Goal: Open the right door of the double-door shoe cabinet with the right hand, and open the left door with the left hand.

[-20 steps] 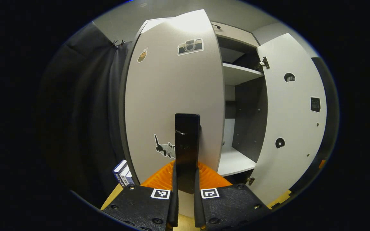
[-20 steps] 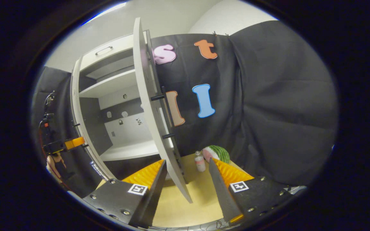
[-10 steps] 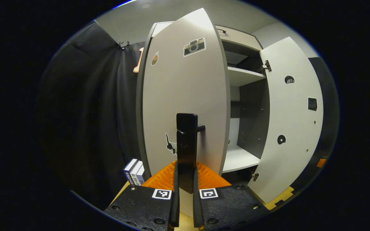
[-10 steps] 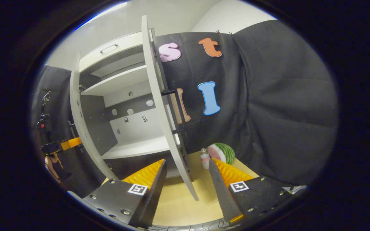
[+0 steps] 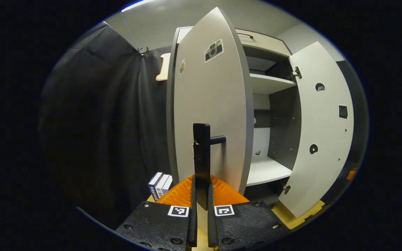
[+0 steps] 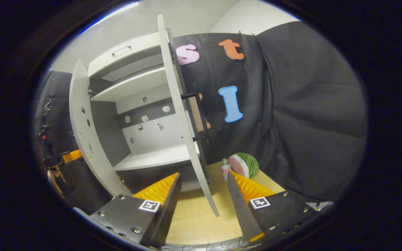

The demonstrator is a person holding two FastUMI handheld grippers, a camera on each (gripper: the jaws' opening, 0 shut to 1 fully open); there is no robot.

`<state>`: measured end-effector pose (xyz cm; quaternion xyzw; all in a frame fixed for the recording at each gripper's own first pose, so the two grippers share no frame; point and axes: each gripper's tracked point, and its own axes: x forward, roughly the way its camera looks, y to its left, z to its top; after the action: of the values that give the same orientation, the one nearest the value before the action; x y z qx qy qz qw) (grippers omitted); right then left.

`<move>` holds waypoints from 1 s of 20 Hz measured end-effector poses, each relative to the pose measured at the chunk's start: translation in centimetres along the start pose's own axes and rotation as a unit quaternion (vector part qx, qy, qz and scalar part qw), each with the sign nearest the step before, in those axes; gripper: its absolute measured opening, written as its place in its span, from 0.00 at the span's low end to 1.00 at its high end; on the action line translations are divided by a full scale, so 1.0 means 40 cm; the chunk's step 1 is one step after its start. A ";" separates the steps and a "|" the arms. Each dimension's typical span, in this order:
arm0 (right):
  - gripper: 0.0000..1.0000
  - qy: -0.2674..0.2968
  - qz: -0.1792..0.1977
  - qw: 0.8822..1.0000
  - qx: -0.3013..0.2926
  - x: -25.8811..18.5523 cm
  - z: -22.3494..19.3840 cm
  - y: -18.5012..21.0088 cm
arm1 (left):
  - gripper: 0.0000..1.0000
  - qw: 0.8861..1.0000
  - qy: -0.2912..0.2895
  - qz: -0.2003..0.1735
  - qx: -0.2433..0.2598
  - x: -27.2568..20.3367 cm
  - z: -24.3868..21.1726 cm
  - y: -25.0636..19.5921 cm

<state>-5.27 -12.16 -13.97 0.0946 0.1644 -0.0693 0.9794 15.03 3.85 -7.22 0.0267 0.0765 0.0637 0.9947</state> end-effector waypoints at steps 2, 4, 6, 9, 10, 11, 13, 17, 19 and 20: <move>0.78 0.000 0.006 1.000 0.004 0.004 0.001 0.011 | 0.11 1.000 0.001 0.009 0.006 -0.002 -0.002 0.010; 0.78 0.002 0.013 1.000 0.003 0.011 -0.003 0.023 | 0.09 1.000 0.003 0.022 0.016 -0.008 -0.004 0.037; 0.78 0.003 0.018 1.000 -0.001 0.018 -0.006 0.031 | 0.07 0.999 0.003 0.038 0.009 -0.009 -0.004 0.048; 0.78 0.008 0.028 1.000 -0.002 0.031 -0.014 0.050 | 0.02 0.998 0.004 0.062 0.010 -0.014 -0.007 0.078; 0.78 0.010 0.031 0.999 -0.002 0.036 -0.016 0.054 | 0.01 0.998 0.006 0.067 0.010 -0.016 -0.007 0.087; 0.78 0.012 0.034 0.999 -0.003 0.037 -0.020 0.062 | 0.00 0.998 0.006 0.069 0.007 -0.020 -0.009 0.091; 0.78 0.013 0.040 0.999 -0.005 0.038 -0.022 0.074 | 0.01 0.998 0.003 0.067 0.002 -0.017 -0.009 0.093; 0.78 0.013 0.047 0.999 -0.013 0.041 -0.018 0.090 | 0.01 0.998 0.001 0.069 0.003 -0.013 -0.009 0.110; 0.78 0.011 0.047 0.999 -0.015 0.038 -0.015 0.086 | 0.01 0.998 -0.003 0.062 -0.009 -0.013 -0.006 0.104; 0.78 0.012 0.046 0.999 -0.015 0.037 -0.014 0.084 | 0.01 0.998 -0.002 0.060 -0.011 -0.010 -0.009 0.102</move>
<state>-3.52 -8.95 -14.43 0.0882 0.1722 -0.0205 0.9809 14.10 7.85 -7.28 0.0204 0.0721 0.1236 0.9895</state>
